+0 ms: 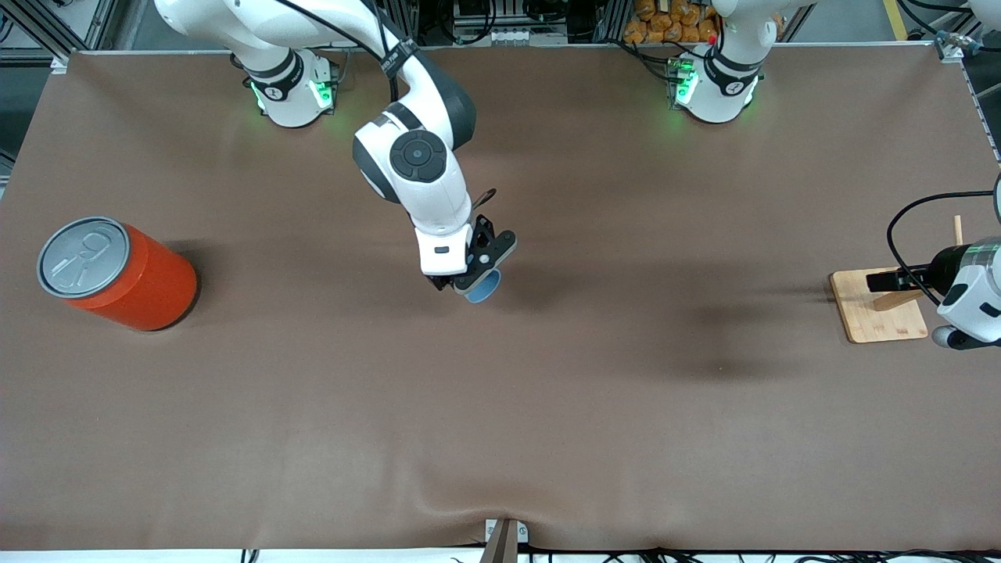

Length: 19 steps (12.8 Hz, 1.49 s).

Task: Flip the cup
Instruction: 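Carry the blue cup with the right gripper to the table middle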

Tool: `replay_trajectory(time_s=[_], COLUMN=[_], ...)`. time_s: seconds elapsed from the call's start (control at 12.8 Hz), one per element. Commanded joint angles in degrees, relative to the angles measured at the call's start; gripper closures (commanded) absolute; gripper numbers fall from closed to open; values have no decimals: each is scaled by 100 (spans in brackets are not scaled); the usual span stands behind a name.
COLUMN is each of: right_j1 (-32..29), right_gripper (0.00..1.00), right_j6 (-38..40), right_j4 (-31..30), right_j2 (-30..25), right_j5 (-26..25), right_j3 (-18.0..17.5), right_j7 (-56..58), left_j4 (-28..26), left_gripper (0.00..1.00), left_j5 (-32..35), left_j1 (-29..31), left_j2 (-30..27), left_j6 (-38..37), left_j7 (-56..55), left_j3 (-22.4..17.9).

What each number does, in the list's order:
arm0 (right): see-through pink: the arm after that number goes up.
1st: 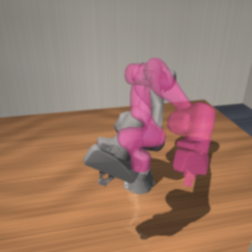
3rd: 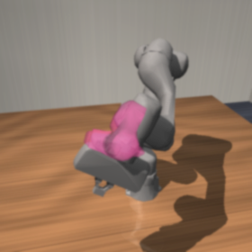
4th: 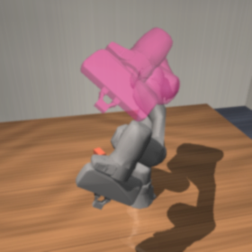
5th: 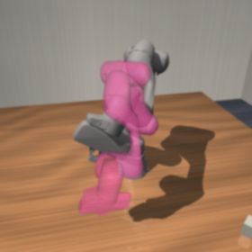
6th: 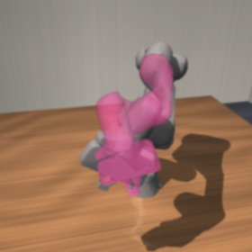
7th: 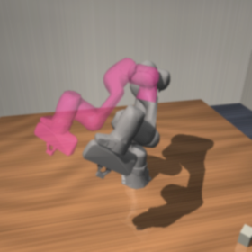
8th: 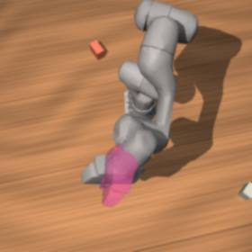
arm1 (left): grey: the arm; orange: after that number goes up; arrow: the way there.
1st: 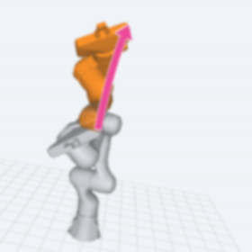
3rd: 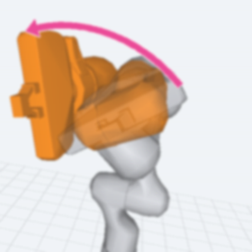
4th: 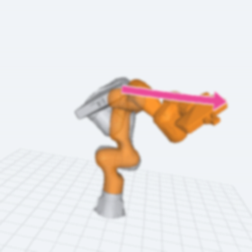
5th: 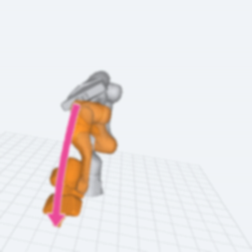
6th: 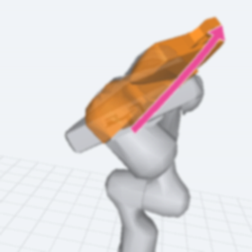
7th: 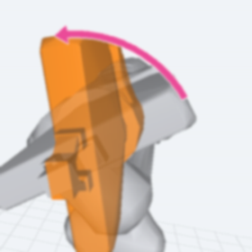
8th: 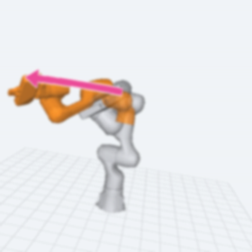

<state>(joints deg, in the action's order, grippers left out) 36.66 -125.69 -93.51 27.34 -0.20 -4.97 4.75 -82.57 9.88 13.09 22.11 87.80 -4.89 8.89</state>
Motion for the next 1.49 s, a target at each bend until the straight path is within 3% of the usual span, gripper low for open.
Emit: replay_trajectory(time_s=[0.0,0.16,0.39,0.55,1.02,1.41], right_j1=[96,210,508,641,1273,1713], right_gripper=[100,100,100,100,100,100], right_j6=[45,45,36,27,-553,-544], right_j4=[167,167,175,184,859,940], right_j2=[79,79,96,236,1229,1459], right_j5=[-77,-217,-444,-1067,-1622,-2265], right_j3=[13,13,13,4,13,13], right_j7=[52,61,70,314,834,861], left_j4=[4,4,-4,-13,-31,-48], left_gripper=[0,0,0,0,0,0], left_j5=[-12,-353,-356,-347,-355,-355], left_j1=[0,-140,-527,-423,-176,-167], left_j2=[-58,12,144,100,4,-5], left_j6=[44,368,519,519,423,396], left_j7=[-197,-537,-1392,-1331,-735,-715], left_j3=[43,96,87,87,34,34])
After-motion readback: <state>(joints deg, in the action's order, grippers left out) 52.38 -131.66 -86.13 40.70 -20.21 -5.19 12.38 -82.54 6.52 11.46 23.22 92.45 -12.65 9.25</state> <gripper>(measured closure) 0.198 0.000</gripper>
